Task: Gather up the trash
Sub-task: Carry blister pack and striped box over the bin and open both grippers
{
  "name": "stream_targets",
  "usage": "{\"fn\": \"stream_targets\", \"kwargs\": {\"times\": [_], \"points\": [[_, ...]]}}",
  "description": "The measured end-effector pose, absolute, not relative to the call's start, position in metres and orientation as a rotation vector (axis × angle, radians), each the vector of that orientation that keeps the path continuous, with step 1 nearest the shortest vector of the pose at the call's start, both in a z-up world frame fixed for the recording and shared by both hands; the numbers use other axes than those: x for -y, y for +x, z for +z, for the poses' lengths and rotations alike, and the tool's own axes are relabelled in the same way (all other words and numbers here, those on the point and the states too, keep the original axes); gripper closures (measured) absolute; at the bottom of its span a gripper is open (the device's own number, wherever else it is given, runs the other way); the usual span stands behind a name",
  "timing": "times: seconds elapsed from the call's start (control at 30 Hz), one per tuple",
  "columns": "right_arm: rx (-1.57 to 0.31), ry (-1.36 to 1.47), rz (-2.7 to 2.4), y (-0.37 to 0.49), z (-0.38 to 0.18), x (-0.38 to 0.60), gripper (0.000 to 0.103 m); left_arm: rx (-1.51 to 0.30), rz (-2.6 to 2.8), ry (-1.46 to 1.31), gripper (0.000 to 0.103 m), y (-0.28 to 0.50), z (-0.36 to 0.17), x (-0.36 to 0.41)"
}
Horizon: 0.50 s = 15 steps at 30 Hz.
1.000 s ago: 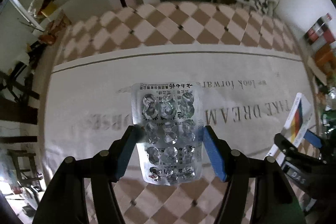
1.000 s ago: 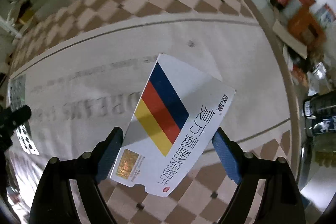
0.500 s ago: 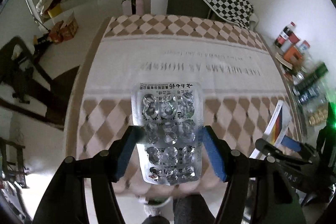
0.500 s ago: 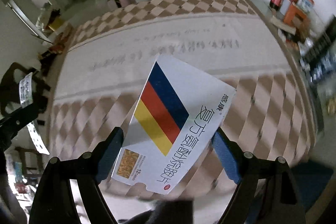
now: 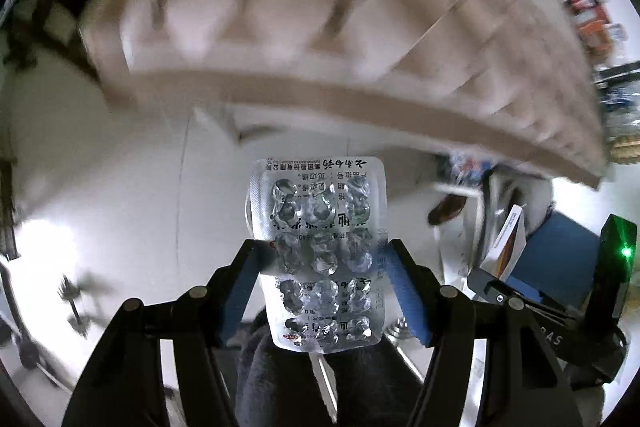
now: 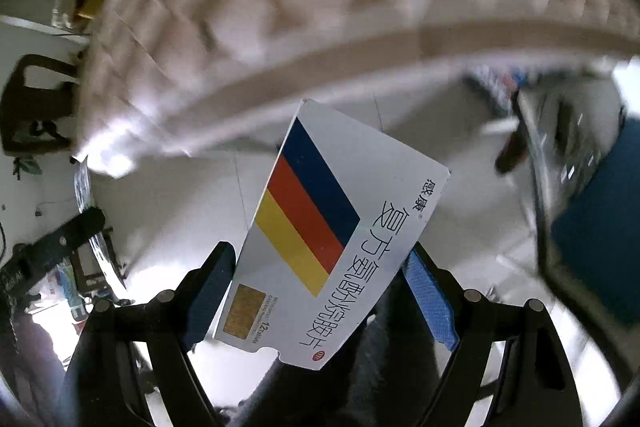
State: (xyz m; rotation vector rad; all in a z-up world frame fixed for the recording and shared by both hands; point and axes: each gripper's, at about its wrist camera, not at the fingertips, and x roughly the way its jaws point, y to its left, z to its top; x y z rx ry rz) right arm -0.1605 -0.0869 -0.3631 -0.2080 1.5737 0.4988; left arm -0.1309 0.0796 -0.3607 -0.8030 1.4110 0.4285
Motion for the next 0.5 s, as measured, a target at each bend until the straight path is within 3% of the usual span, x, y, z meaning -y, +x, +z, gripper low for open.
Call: {"fn": "stream_targets", "kwargs": {"times": [0.23,0.4,0.43,0.47,0.5], "points": [[-1.716,-0.202,0.432,-0.168,-0.540,0.098,0.017,-1.539,0.361,-0.997,0.040,-0.124,-0.547,-0.087],[-1.749,-0.201,0.458,-0.156,-0.644,0.087,0.017,-1.571,0.361,-1.060,0.038,-0.129,-0.632,-0.092],[-1.757,-0.202,0.468,-0.153,-0.662,0.083,0.017,-1.566,0.368,-1.071,0.033,-0.129,-0.646,-0.094],[-1.769,-0.205,0.480,-0.151,-0.678,0.079,0.016,-1.558,0.366,-1.084,0.016,-0.137,-0.651,-0.096],[-1.787,-0.207,0.494,-0.150,-0.699,0.074,0.016,-1.547,0.366,-1.110,0.005,-0.142,-0.657,-0.098]]}}
